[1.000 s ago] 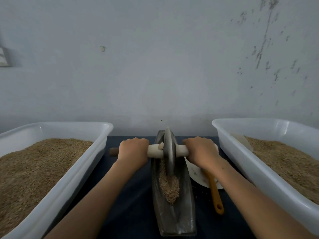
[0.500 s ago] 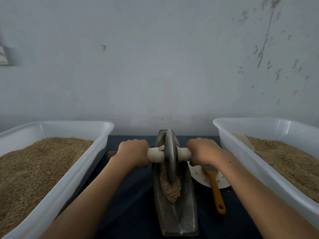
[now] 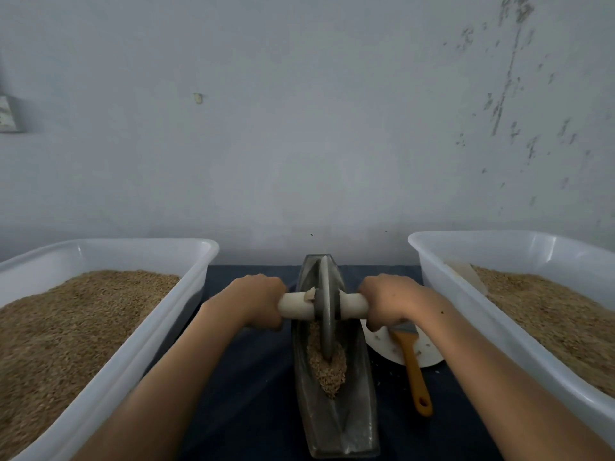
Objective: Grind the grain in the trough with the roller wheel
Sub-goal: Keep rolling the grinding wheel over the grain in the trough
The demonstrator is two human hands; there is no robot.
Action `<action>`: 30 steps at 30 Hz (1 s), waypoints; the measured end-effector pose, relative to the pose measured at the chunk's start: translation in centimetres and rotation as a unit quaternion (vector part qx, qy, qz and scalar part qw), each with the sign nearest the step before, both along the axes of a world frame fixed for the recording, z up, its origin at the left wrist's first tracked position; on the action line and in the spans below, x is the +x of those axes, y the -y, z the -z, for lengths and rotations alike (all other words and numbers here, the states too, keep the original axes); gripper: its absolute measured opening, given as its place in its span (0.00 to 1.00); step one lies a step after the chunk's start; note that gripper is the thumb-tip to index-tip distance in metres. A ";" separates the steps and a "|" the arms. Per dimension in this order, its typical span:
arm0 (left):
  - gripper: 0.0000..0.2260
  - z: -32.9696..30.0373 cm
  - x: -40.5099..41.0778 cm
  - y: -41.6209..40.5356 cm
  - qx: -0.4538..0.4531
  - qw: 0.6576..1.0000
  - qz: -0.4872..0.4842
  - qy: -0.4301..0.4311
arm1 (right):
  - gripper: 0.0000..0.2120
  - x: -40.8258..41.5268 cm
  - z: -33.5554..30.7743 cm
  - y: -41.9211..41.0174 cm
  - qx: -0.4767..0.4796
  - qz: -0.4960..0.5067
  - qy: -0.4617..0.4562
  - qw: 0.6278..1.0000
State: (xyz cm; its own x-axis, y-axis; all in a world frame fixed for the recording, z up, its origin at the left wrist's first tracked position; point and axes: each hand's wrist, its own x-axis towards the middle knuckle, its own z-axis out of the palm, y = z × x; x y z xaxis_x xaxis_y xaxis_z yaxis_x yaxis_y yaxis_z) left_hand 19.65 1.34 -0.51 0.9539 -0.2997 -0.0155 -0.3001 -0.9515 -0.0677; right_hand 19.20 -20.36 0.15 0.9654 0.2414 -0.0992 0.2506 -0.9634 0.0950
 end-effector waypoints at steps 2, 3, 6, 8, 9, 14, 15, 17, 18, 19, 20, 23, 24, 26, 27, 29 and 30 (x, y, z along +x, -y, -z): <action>0.18 0.0 0.0 0.0 -0.005 1.000 0.002 -0.008 | 0.19 0.1 0.0 0.1 0.006 0.000 -0.001 1.000; 0.18 0.1 0.1 0.1 -0.005 1.000 0.003 0.001 | 0.18 0.2 0.1 0.1 0.006 -0.002 0.009 1.000; 0.17 0.3 0.3 0.0 -0.031 0.998 0.004 0.053 | 0.13 0.5 0.5 0.0 0.002 -0.008 0.077 0.997; 0.15 0.4 0.3 0.0 -0.050 0.994 0.005 0.100 | 0.09 0.7 1.0 -0.1 0.017 -0.011 0.135 0.991; 0.14 0.5 0.3 0.1 -0.052 0.991 0.002 0.121 | 0.06 0.8 1.2 -0.1 0.028 -0.011 0.160 0.987; 0.11 0.7 0.1 0.7 0.002 0.985 -0.007 0.171 | 0.04 0.6 1.6 0.0 0.050 -0.014 0.180 0.982; 0.12 0.7 0.0 0.7 0.018 0.988 -0.011 0.152 | 0.06 0.6 1.3 0.0 0.042 -0.016 0.160 0.986; 0.16 0.4 -0.1 0.7 0.050 0.993 -0.020 0.103 | 0.12 0.3 0.7 0.2 0.014 -0.019 0.099 0.995; 0.18 0.3 -0.3 0.7 0.060 0.995 -0.027 0.080 | 0.14 0.1 0.3 0.2 0.003 -0.019 0.064 0.998; 0.19 0.1 -0.4 0.7 0.066 0.996 -0.033 0.059 | 0.16 -0.1 0.0 0.2 0.000 -0.014 0.031 0.999; 0.20 0.0 -0.5 0.6 0.068 0.996 -0.039 0.041 | 0.19 -0.2 -0.1 0.1 0.002 -0.007 0.002 1.000; 0.20 -0.3 -0.5 0.4 0.063 0.997 -0.043 -0.001 | 0.22 -0.3 -0.3 0.2 0.017 0.007 -0.044 0.999; 0.20 -0.3 -0.4 0.4 0.056 0.997 -0.045 -0.014 | 0.22 -0.3 -0.3 0.3 0.023 0.009 -0.048 0.999; 0.20 -0.2 -0.2 0.2 0.046 0.997 -0.053 -0.025 | 0.21 -0.2 -0.2 0.3 0.029 0.007 -0.039 0.999; 0.20 -0.2 -0.2 0.2 0.044 0.997 -0.058 -0.018 | 0.20 -0.1 -0.2 0.2 0.029 0.004 -0.028 0.999; 0.20 -0.1 -0.1 0.2 0.042 0.997 -0.064 0.023 | 0.18 0.0 0.0 0.2 0.021 0.000 0.007 1.000; 0.19 0.1 0.0 0.2 0.039 0.996 -0.064 0.055 | 0.15 0.0 0.0 0.1 0.015 0.000 0.035 0.999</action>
State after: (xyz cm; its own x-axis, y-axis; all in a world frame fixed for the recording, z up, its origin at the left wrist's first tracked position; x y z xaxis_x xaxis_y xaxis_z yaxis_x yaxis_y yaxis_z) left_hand 19.65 1.10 -0.58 0.9815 -0.1775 0.0720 -0.1634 -0.9721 -0.1685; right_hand 19.20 -20.44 0.10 0.9695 0.2439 -0.0249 0.2451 -0.9659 0.0839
